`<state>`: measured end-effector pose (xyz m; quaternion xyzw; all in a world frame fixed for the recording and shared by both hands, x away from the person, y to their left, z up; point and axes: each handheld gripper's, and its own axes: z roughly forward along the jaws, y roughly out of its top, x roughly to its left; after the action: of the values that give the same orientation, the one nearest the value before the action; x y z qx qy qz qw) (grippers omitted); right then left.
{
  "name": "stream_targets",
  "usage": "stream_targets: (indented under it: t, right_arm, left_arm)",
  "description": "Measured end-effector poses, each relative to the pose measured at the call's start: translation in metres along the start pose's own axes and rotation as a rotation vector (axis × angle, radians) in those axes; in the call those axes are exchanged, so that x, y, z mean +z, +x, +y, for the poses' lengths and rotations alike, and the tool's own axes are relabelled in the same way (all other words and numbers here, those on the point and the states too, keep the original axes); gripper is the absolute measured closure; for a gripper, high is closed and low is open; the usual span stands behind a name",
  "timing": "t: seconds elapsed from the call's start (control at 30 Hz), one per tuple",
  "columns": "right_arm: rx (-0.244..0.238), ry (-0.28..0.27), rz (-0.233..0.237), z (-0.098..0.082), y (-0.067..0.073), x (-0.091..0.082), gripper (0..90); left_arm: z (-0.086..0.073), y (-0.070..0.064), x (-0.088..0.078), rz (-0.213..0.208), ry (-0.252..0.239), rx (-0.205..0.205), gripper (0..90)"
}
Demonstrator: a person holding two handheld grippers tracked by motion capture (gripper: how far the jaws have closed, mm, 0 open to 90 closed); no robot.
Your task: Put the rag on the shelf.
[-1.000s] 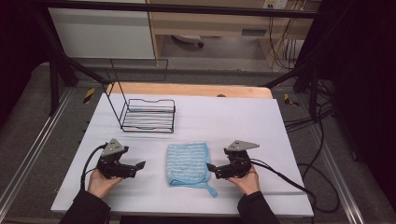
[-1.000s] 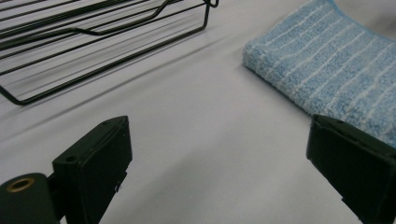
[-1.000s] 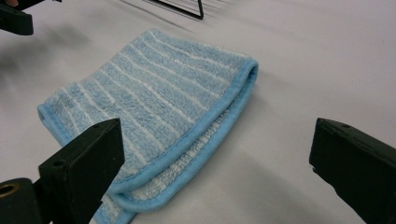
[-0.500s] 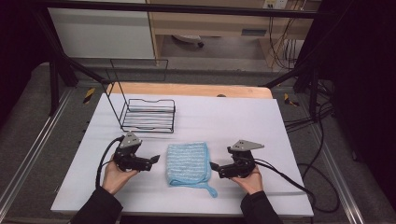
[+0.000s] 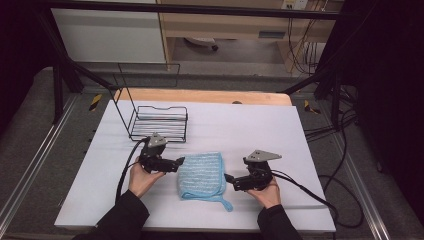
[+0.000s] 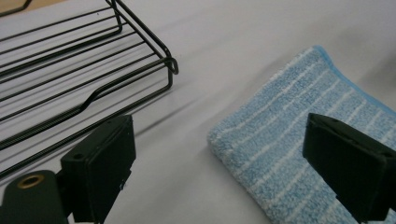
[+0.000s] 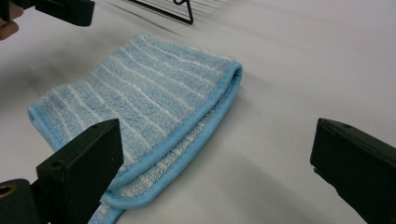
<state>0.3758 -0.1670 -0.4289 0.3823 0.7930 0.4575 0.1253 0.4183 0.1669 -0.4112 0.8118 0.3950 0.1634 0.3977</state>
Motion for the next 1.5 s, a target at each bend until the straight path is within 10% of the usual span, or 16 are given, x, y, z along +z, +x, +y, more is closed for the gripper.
stream_targets:
  t: [0.3, 0.83, 1.5]
  right_arm:
    - [0.007, 0.010, 0.000, -0.001, 0.000, 0.003, 3.6]
    - [0.005, 0.029, -0.010, -0.003, -0.001, 0.010, 5.8]
    - [-0.028, 0.042, -0.022, 0.024, -0.008, 0.038, 15.2]
  left_arm:
    - [0.000, 0.004, 0.025, 0.027, 0.062, -0.059, 25.0]
    - [-0.010, 0.003, 0.041, -0.073, 0.132, -0.170, 63.3]
    - [-0.011, -0.002, 0.043, -0.077, 0.133, -0.142, 75.9]
